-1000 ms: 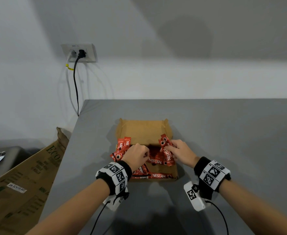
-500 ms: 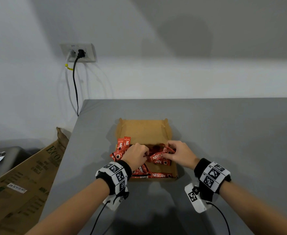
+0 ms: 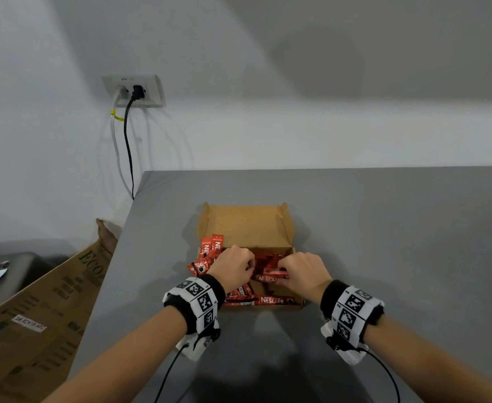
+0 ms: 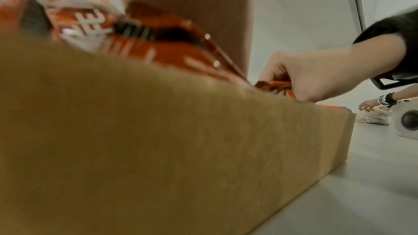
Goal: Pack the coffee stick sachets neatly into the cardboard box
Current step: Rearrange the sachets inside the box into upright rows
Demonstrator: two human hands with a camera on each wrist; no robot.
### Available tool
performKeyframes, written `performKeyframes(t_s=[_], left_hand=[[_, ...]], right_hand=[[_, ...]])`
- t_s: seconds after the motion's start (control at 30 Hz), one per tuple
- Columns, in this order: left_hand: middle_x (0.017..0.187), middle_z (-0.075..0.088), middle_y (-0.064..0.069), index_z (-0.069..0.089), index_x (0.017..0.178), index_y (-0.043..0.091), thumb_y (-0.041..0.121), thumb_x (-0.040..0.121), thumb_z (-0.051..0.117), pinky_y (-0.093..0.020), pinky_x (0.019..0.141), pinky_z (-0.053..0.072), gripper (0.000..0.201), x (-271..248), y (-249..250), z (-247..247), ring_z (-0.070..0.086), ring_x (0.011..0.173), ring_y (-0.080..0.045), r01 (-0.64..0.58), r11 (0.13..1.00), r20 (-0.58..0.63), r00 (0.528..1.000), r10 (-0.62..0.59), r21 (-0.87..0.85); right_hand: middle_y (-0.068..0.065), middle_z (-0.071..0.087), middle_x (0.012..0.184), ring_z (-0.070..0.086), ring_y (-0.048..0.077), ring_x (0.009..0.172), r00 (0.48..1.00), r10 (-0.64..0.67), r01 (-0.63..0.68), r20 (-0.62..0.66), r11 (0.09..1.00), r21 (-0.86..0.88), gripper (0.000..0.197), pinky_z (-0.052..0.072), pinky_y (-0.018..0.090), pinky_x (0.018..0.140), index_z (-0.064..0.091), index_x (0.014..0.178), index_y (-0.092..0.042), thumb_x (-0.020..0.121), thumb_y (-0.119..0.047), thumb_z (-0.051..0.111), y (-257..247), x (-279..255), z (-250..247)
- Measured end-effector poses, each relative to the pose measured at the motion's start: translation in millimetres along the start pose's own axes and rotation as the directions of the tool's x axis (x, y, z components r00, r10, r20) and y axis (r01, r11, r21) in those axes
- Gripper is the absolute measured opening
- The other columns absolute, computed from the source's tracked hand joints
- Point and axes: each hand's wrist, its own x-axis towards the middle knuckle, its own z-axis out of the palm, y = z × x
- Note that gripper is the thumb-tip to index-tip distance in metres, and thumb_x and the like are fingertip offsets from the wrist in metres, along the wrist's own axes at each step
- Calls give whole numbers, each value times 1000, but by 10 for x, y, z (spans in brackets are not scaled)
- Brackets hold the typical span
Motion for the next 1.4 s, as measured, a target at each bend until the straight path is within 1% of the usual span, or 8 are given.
performKeyframes(t_s=[0.17, 0.33, 0.5, 0.57, 0.73, 1.0, 1.2, 1.4], left_hand=[[86, 70, -6, 70, 90, 8, 28, 83, 61, -33, 71, 57, 24, -4, 16, -20, 65, 75, -19, 19, 1000, 22, 1000, -19, 1], [93, 69, -6, 68, 97, 8, 26, 84, 64, -32, 78, 56, 23, -2, 19, -20, 65, 83, -18, -2, 1000, 26, 1000, 2, 22], [87, 70, -3, 69, 93, 10, 38, 82, 63, -28, 72, 55, 31, -16, 58, -43, 65, 77, -16, -20, 998, 21, 1000, 19, 63], [90, 69, -2, 68, 96, 11, 41, 82, 64, -28, 74, 53, 33, -20, 77, -43, 64, 81, -17, -31, 993, 38, 999, 27, 115], [99, 69, -4, 67, 102, 11, 33, 87, 62, -32, 82, 52, 27, 6, 75, -27, 63, 91, -19, -43, 986, 42, 998, 37, 161], [102, 69, -4, 64, 103, 11, 29, 88, 62, -32, 85, 51, 23, -10, 39, -43, 64, 95, -18, -79, 988, 69, 995, 70, 136], [104, 66, -2, 62, 106, 11, 38, 83, 66, -29, 83, 50, 36, -16, 38, -90, 62, 97, -17, -129, 977, 138, 985, 106, 167], [104, 60, -5, 65, 101, 8, 24, 89, 61, -34, 83, 50, 20, -10, 57, -77, 59, 94, -21, -115, 980, 95, 990, 101, 161]], right_hand=[[2, 63, 109, 59, 26, 99, 998, -61, 62, 13, 997, -50, 27, 44, 34, 73, 60, 104, -16, 90, -38, 54, -50, 54, 5], [1, 61, 108, 59, 25, 98, 999, -40, 40, 2, 999, -34, 33, 41, 33, 71, 56, 106, -17, 87, -44, 57, -26, 60, 6], [1, 62, 108, 59, 25, 98, 1000, -11, 11, -1, 1000, -11, 34, 42, 33, 72, 56, 106, -17, 86, -45, 57, 18, 31, 26], [1, 62, 108, 59, 25, 99, 1000, 0, 0, -7, 1000, 3, 32, 42, 33, 72, 57, 105, -18, 87, -44, 57, 7, 32, 34], [1, 62, 105, 59, 24, 98, 1000, 5, -6, 23, 999, 38, 33, 42, 32, 73, 59, 102, -17, 84, -46, 60, -6, 26, -31], [4, 66, 102, 60, 25, 96, 997, 42, -47, 72, 996, 76, 18, 49, 34, 79, 63, 100, -18, 86, -29, 60, 59, -5, -104], [4, 66, 103, 61, 26, 96, 996, 62, -69, 62, 991, 119, 14, 51, 38, 81, 64, 98, -17, 87, -24, 59, 33, -11, -86], [4, 62, 108, 59, 26, 99, 998, 66, -69, 23, 984, 162, 18, 48, 37, 81, 60, 104, -16, 87, -20, 57, 26, -13, -92]])
